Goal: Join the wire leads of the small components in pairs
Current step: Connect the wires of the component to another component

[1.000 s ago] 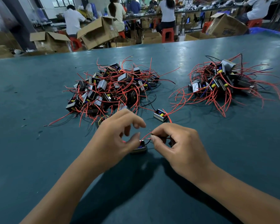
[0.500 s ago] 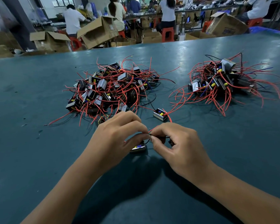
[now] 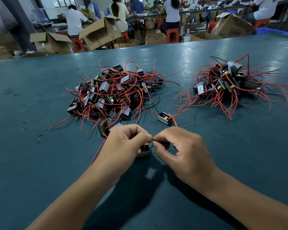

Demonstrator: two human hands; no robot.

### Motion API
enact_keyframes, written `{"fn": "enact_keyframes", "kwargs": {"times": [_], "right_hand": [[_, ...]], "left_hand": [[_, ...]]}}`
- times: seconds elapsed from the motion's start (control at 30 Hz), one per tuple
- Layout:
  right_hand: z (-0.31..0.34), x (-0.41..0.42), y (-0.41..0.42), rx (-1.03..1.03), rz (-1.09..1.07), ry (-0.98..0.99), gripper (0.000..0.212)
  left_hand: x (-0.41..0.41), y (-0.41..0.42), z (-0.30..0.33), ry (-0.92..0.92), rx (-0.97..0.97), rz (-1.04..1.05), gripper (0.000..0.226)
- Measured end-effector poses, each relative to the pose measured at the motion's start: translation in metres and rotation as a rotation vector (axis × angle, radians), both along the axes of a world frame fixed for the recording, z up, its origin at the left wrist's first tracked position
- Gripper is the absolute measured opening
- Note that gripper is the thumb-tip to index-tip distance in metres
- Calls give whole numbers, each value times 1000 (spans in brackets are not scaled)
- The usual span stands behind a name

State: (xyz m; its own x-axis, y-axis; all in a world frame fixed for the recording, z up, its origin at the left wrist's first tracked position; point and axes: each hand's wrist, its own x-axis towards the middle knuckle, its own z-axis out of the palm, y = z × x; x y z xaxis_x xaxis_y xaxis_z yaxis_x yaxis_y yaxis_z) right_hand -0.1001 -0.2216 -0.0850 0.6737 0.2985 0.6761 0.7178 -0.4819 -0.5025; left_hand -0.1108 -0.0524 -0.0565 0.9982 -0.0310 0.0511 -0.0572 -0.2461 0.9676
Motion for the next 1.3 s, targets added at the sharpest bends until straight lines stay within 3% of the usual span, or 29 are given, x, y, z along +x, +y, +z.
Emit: {"fn": "enact_keyframes", "kwargs": {"times": [0.13, 0.23, 0.3, 0.47, 0.6, 0.67, 0.73, 1.13, 1.3], "right_hand": [[0, 1, 0, -19, -3, -22, 12], [-1, 2, 1, -63, -16, -86, 13], [-1, 1, 0, -53, -12, -81, 13], [-1, 2, 0, 1, -15, 4, 7], [0, 0, 0, 23, -30, 31, 7], [1, -1, 0, 31, -24, 46, 8], [1, -1, 0, 35, -15, 58, 8], [2, -2, -1, 43, 7, 59, 18], [4, -2, -1, 18, 0, 51, 17]], "left_hand": [[-2, -4, 1, 77, -44, 15, 43], [0, -2, 1, 238, -225, -5, 38], [0, -2, 0, 260, -248, -27, 31], [6, 9, 1, 66, -64, -83, 27], [12, 28, 5, -332, 297, -68, 4], [12, 33, 6, -546, 508, -126, 12], [13, 34, 5, -650, 590, -180, 17], [15, 32, 0, -839, 735, -193, 20], [14, 29, 0, -794, 735, -219, 15]]}}
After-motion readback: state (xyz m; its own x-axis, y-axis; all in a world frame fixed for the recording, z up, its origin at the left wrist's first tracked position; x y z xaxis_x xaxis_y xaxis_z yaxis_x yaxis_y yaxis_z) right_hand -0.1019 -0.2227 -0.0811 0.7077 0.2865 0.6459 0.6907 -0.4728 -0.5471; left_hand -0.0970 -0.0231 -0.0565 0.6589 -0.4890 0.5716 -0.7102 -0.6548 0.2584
